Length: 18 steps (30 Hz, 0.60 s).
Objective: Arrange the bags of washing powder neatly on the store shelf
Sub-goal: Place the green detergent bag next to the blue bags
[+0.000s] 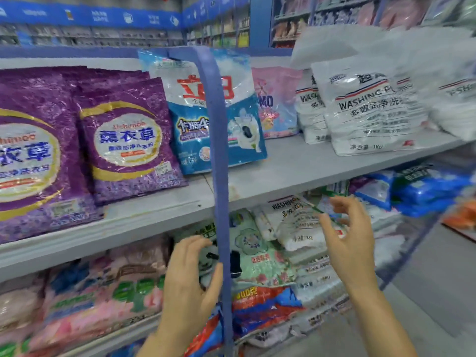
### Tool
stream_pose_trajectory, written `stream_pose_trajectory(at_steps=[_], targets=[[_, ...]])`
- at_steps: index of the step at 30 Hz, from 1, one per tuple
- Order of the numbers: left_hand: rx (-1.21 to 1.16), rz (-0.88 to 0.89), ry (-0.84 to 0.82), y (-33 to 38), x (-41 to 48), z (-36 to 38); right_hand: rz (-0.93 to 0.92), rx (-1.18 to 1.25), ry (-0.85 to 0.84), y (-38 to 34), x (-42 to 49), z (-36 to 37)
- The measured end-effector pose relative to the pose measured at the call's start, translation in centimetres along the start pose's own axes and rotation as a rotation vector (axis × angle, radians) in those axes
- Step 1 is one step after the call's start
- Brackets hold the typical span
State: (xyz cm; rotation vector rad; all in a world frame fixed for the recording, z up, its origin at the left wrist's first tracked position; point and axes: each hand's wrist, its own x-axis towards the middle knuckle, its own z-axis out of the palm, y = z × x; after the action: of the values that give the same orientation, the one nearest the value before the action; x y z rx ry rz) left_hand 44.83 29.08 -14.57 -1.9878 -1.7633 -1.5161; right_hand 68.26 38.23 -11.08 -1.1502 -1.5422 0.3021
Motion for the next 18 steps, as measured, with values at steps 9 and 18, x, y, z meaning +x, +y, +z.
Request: stream_pose_trajectory(at_steps=[9, 18], targets=[[0.178, -0.104, -0.328, 1.5, -0.9, 16.2, 0.135, -0.191, -0.247, 16.9, 5.2, -4.2], [0.362, -0.341, -0.385, 2.0, 3.6, 30.9, 0.049, -0.348, -0.525, 29.7, 14.1, -4.1]])
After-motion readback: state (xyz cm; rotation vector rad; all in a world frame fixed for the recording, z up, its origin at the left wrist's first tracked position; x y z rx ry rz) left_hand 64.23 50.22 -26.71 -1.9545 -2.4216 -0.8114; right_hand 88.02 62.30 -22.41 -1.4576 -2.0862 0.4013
